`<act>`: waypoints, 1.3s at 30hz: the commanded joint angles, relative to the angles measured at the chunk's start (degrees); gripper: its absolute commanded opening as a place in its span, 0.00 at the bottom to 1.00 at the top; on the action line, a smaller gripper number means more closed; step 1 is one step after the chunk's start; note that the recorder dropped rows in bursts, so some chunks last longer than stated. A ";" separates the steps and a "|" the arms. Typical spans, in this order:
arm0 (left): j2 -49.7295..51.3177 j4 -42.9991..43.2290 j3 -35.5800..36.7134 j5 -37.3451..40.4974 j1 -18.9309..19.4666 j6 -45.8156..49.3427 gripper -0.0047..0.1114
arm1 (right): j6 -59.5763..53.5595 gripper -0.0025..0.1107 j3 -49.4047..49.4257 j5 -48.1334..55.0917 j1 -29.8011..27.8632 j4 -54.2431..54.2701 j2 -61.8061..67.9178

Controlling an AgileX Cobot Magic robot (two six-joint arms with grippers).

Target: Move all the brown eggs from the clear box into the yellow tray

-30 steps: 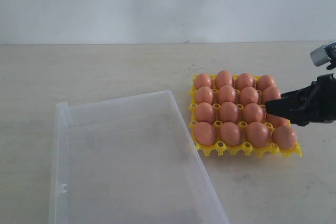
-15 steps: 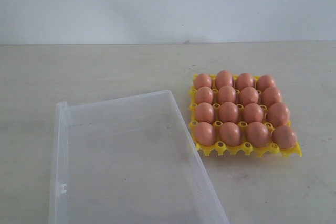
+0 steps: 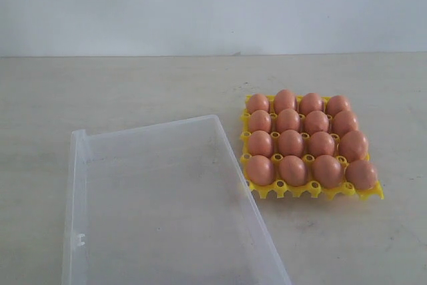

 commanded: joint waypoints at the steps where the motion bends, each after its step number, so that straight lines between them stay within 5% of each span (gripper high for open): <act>1: -0.12 0.10 0.23 -0.40 -0.46 0.03 0.08 | -3.90 0.02 -3.17 16.07 3.89 -1.80 -2.35; 10: -0.12 0.10 0.23 -0.40 -0.46 0.03 0.08 | -2.78 0.02 -6.42 21.26 4.53 -52.74 -1.79; 22: -0.12 0.10 0.23 -0.40 -0.46 0.03 0.08 | -1.14 0.02 -6.42 0.20 4.53 -59.59 -1.79; 24: -0.12 0.10 0.23 -0.40 -0.46 0.03 0.08 | 13.12 0.02 -6.42 -6.18 4.53 -60.72 -1.92; 29: -0.12 0.10 0.23 -0.40 -0.46 0.03 0.08 | 81.08 0.02 -1.07 -32.16 4.53 -63.84 -4.17; 32: -0.12 0.10 0.23 -0.40 -0.46 0.03 0.08 | 108.70 0.02 3.24 -31.74 4.53 -74.45 -5.95; 39: -0.12 0.10 0.23 -0.40 -0.46 0.03 0.08 | 143.16 0.02 16.81 -18.66 4.53 -107.45 -6.32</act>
